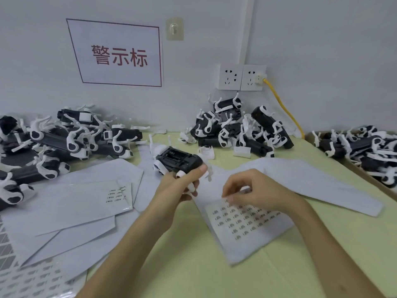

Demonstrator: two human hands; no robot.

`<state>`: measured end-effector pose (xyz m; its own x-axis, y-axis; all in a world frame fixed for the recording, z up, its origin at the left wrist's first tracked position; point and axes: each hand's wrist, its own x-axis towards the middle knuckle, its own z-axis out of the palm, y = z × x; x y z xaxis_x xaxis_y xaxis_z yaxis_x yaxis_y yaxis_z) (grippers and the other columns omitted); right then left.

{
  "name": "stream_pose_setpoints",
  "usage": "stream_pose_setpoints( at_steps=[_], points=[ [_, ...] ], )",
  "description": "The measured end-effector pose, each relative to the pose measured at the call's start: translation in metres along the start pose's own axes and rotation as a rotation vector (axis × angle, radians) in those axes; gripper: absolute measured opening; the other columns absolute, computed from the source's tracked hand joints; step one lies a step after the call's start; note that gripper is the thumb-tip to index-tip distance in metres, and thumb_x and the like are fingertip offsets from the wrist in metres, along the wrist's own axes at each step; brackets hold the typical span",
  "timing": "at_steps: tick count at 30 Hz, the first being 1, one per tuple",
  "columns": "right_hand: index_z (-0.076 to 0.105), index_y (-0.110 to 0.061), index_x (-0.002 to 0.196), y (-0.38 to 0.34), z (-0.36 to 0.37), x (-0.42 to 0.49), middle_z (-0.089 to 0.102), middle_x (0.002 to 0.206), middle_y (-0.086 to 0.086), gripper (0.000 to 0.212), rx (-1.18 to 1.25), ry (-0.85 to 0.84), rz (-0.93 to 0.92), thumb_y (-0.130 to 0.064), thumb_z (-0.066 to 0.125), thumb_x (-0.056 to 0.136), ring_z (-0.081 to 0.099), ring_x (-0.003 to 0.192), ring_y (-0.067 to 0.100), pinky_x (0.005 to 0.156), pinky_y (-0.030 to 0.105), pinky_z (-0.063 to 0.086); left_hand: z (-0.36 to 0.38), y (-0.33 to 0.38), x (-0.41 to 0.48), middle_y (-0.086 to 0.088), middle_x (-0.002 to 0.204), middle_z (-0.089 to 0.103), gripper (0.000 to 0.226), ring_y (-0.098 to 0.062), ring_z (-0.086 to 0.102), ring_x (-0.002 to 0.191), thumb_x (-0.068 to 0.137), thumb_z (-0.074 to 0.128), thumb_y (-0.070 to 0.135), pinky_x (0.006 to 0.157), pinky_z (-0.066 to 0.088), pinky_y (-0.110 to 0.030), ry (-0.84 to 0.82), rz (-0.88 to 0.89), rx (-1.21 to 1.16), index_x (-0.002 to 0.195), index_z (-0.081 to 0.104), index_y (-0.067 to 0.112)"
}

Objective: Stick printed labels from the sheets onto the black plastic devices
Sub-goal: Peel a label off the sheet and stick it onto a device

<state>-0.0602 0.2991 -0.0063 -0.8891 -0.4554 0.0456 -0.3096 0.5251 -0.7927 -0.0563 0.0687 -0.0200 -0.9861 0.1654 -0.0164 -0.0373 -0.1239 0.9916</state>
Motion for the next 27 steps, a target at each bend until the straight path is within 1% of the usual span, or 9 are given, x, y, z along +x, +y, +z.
stream_pose_setpoints(
  at_steps=[2,4,6,9,14,17,20,23,27],
  points=[
    [0.072,-0.024,0.083,-0.001,0.002,0.002,0.072,0.082,-0.001,0.022,0.051,0.113,-0.082,-0.002,0.075,0.086,0.067,0.08,0.011,0.073,0.024,0.055,0.005,-0.003,0.0,-0.002,0.082,0.068,0.05,-0.016,0.065,0.073,0.076,0.085,0.047,0.073,0.051,-0.031,0.006,-0.019,0.046,0.104,0.068,0.01],
    [0.071,-0.023,0.082,-0.003,0.006,0.004,0.071,0.082,-0.003,0.022,0.044,0.153,-0.134,-0.002,0.074,0.087,0.067,0.083,0.009,0.073,0.021,0.054,0.009,-0.005,-0.001,-0.007,0.088,0.073,0.038,-0.018,0.071,0.079,0.084,0.078,0.04,0.077,0.056,-0.033,0.007,-0.058,0.019,0.102,0.067,0.009],
    [0.072,-0.023,0.082,-0.005,0.01,0.004,0.071,0.083,-0.007,0.021,0.041,0.166,-0.146,-0.003,0.072,0.088,0.067,0.085,0.009,0.075,0.02,0.053,0.011,-0.007,-0.001,-0.009,0.091,0.076,0.035,-0.021,0.074,0.085,0.09,0.074,0.037,0.077,0.057,-0.032,-0.01,-0.082,0.019,0.105,0.068,0.006],
    [0.075,-0.023,0.085,-0.008,0.015,0.004,0.073,0.086,-0.008,0.021,0.039,0.184,-0.157,-0.003,0.07,0.09,0.066,0.088,0.011,0.083,0.031,0.057,0.011,-0.007,-0.003,-0.012,0.098,0.078,0.04,-0.023,0.076,0.09,0.094,0.07,0.038,0.075,0.057,-0.029,-0.046,-0.082,0.031,0.115,0.067,0.003],
    [0.077,-0.025,0.088,-0.009,0.018,0.004,0.075,0.093,-0.007,0.018,0.013,0.191,-0.14,-0.008,0.071,0.09,0.066,0.093,0.014,0.091,0.042,0.056,0.01,-0.004,-0.004,-0.011,0.094,0.079,0.043,-0.02,0.076,0.083,0.096,0.066,0.039,0.064,0.056,-0.022,-0.07,-0.116,-0.017,0.118,0.064,0.002],
    [0.077,-0.03,0.09,-0.008,0.018,0.005,0.074,0.094,-0.009,0.017,0.026,0.203,-0.129,-0.014,0.076,0.087,0.065,0.096,0.013,0.09,0.037,0.055,0.008,-0.006,-0.003,-0.012,0.097,0.079,0.026,-0.023,0.076,0.087,0.094,0.07,0.031,0.067,0.058,-0.024,-0.093,-0.093,-0.052,0.105,0.071,0.007],
    [0.078,-0.031,0.093,-0.007,0.018,0.006,0.074,0.092,-0.01,0.019,0.042,0.222,-0.119,-0.014,0.081,0.084,0.066,0.094,0.012,0.088,0.034,0.055,0.005,-0.008,-0.002,-0.014,0.101,0.078,0.009,-0.026,0.076,0.093,0.092,0.072,0.014,0.072,0.06,-0.027,-0.126,-0.071,-0.049,0.097,0.076,0.008],
    [0.078,-0.034,0.092,-0.007,0.019,0.006,0.074,0.091,-0.013,0.022,0.041,0.22,-0.118,-0.015,0.083,0.083,0.066,0.092,0.009,0.087,0.032,0.055,0.003,-0.007,-0.001,-0.017,0.102,0.077,0.01,-0.029,0.076,0.094,0.091,0.071,0.007,0.074,0.061,-0.029,-0.147,-0.077,-0.062,0.099,0.076,0.003],
    [0.079,-0.034,0.089,-0.01,0.018,0.006,0.074,0.092,-0.01,0.022,0.084,0.234,-0.156,-0.014,0.085,0.081,0.068,0.092,0.011,0.089,0.032,0.055,0.002,-0.004,-0.003,-0.017,0.099,0.077,0.01,-0.028,0.076,0.09,0.087,0.073,0.007,0.072,0.06,-0.031,-0.179,-0.118,-0.155,0.095,0.078,0.004]
  ],
)
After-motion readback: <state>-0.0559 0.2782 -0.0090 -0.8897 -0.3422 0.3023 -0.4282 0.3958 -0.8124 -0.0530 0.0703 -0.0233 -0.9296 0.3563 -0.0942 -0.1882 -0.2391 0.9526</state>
